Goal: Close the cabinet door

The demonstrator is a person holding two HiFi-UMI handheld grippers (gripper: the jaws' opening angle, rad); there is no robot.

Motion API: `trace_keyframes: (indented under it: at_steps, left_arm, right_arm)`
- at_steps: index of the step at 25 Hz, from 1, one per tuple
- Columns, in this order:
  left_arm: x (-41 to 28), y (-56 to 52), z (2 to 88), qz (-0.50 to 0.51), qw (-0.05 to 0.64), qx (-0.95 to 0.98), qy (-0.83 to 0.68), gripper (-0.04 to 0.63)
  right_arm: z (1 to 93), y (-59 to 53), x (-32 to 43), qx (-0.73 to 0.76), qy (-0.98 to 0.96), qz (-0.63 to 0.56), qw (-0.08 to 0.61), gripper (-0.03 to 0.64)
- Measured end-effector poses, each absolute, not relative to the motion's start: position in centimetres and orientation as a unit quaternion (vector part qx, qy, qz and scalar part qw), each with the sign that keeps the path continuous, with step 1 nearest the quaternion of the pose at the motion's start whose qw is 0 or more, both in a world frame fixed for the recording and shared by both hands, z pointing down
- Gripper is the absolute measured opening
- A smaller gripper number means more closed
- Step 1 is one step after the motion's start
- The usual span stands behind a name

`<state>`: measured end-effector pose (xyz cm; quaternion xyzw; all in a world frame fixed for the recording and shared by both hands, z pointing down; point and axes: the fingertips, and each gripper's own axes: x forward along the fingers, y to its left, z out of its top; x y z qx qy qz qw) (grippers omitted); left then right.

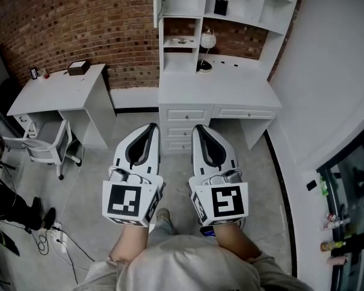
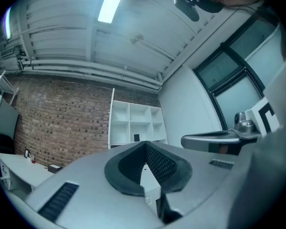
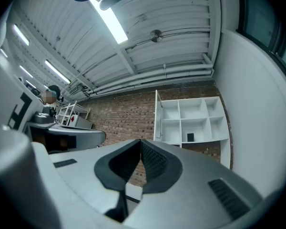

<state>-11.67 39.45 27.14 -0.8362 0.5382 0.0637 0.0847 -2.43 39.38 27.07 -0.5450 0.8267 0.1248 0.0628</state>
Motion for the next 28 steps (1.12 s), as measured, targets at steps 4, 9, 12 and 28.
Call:
trace_keyframes:
  at_steps: [4,9,12,28]
  left_arm:
    - [-12.6,35.1,26.6,0.065,0.088,-0.838,0.534,0.006]
    - [-14.4,29.7,25.6,0.061,0.101,-0.843,0.525,0.006]
    - [-15.2,26.7,25.3,0.064,0.111,-0.847,0.516,0.008]
    - [-17.4,17.2,27.0,0.059,0.092,-0.865,0.489,0.006]
  right_arm:
    - [26.6,35.0,-3.5,-0.544,0.827,0.127,0.062,0.019]
    - [26.0,29.6,-5.8,-0.544,0.827,0.126,0.066,0.019]
    - [25.7,26.7,-7.0,-0.546,0.825,0.133,0.064,0.02]
    - [27.8,17.7,-9.5,-0.567,0.813,0.126,0.049,0.02]
